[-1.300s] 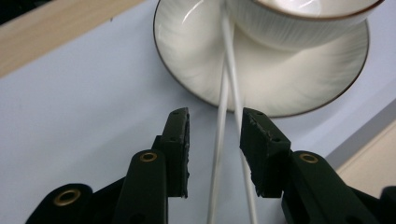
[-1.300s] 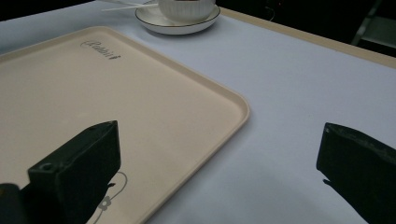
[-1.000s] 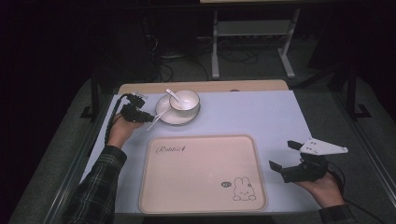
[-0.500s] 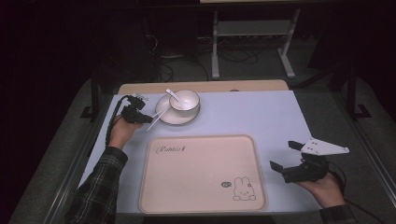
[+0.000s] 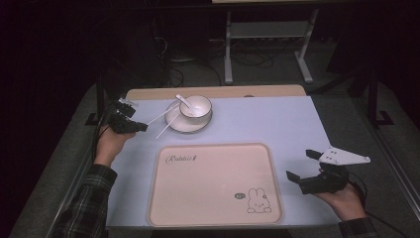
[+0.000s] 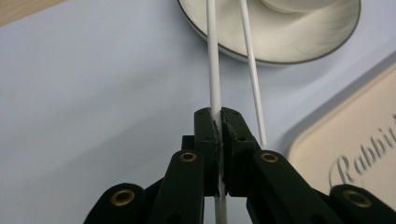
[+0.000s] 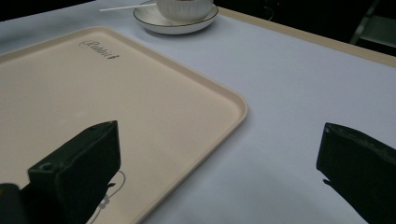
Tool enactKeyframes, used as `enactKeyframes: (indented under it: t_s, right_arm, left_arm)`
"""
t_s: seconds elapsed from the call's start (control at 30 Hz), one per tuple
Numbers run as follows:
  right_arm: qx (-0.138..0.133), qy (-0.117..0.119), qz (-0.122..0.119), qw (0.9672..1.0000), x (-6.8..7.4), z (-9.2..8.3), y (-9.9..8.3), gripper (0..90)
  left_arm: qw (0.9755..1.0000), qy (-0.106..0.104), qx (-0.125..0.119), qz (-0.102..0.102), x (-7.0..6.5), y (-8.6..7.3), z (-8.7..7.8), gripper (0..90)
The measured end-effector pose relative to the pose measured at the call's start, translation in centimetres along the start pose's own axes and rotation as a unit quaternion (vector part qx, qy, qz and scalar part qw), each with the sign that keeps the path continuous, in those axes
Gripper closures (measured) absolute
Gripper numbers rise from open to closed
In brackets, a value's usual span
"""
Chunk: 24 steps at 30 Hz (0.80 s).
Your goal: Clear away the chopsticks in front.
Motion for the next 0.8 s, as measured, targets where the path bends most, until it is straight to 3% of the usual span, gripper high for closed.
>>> enactKeyframes:
  t_s: [0.37,0.57,0.8]
  right_arm:
    - [0.001,-0.001,-0.001,1.0,0.0,0.0,0.0,0.0]
    - [0.002,-0.002,-0.004,1.0,0.2,0.1,0.1,0.0]
    - [0.002,-0.002,-0.004,1.0,0.2,0.1,0.1,0.0]
  left_arm:
    - [0.9998,-0.014,-0.014,-0.002,-2.0,-3.9,-3.8,85.9]
    - [0.9992,-0.029,-0.028,0.003,-4.4,-5.6,-5.1,85.9]
    - [0.9978,-0.048,-0.044,0.016,-7.5,-6.9,-5.1,85.9]
Point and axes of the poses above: each handheld gripper's, and its own axes: z roughly forward along the jaws, y roughly out of its top, x roughly to its left, the point moved 1 cm from there along z, roughly forward along the jaws, and after that the axes turned 8 degrees about -y, right-handed, at the moved point
